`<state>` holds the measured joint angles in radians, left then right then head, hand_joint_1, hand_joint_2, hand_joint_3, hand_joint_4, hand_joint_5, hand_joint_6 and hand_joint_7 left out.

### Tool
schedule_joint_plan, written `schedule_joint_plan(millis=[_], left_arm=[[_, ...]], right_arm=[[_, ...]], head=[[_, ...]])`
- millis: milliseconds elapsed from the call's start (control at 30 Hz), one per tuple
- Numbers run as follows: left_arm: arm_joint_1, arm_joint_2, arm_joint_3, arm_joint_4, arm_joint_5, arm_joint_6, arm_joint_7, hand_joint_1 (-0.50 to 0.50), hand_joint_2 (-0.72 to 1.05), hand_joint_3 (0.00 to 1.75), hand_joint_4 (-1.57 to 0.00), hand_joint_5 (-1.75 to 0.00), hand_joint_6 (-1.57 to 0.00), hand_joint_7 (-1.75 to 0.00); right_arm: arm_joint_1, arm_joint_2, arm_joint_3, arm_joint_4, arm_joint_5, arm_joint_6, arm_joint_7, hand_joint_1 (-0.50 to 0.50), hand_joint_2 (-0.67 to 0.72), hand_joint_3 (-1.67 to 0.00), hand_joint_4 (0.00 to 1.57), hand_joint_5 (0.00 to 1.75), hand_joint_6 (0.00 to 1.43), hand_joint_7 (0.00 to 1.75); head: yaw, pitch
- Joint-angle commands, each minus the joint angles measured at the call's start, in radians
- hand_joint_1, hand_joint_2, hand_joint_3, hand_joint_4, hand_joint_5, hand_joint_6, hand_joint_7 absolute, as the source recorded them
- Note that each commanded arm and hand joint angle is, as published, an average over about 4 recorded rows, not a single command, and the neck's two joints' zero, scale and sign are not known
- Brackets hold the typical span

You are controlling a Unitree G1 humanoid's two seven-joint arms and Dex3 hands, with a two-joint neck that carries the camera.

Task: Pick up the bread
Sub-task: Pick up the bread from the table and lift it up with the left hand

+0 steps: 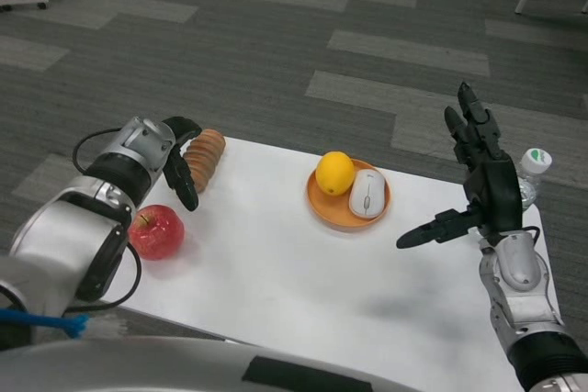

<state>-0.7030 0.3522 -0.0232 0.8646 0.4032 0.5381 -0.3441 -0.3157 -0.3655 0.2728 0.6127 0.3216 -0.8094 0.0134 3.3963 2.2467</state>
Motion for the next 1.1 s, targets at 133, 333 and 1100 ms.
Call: schedule_joint_plan(millis=[133,333,1100], left_arm=[[-0.044,-0.019,0.006,0.107,-0.007,-0.011,-0.002,-0.48,-0.64,0.09,0.00,-0.10,0.00,-0.14],[-0.062,-0.035,0.003,0.182,-0.019,-0.041,-0.001,-0.48,-0.64,0.04,0.00,-0.03,0.00,-0.14],[-0.067,-0.057,-0.356,0.220,-0.383,-0.170,-0.023,-0.48,-0.64,0.09,0.00,-0.03,0.00,-0.14]], right_arm=[[0.001,0.000,0.004,0.015,0.010,-0.004,-0.004,-0.33,0.17,0.00,0.00,0.19,0.00,0.00],[0.001,0.004,0.005,0.020,0.010,-0.004,-0.004,-0.33,0.15,0.00,0.00,0.19,0.00,0.00],[0.002,0.010,0.003,0.028,0.008,-0.007,-0.004,-0.33,0.22,0.00,0.00,0.19,0.00,0.00]], head=[[0.001,-0.001],[0.003,-0.001],[0.000,-0.009]])
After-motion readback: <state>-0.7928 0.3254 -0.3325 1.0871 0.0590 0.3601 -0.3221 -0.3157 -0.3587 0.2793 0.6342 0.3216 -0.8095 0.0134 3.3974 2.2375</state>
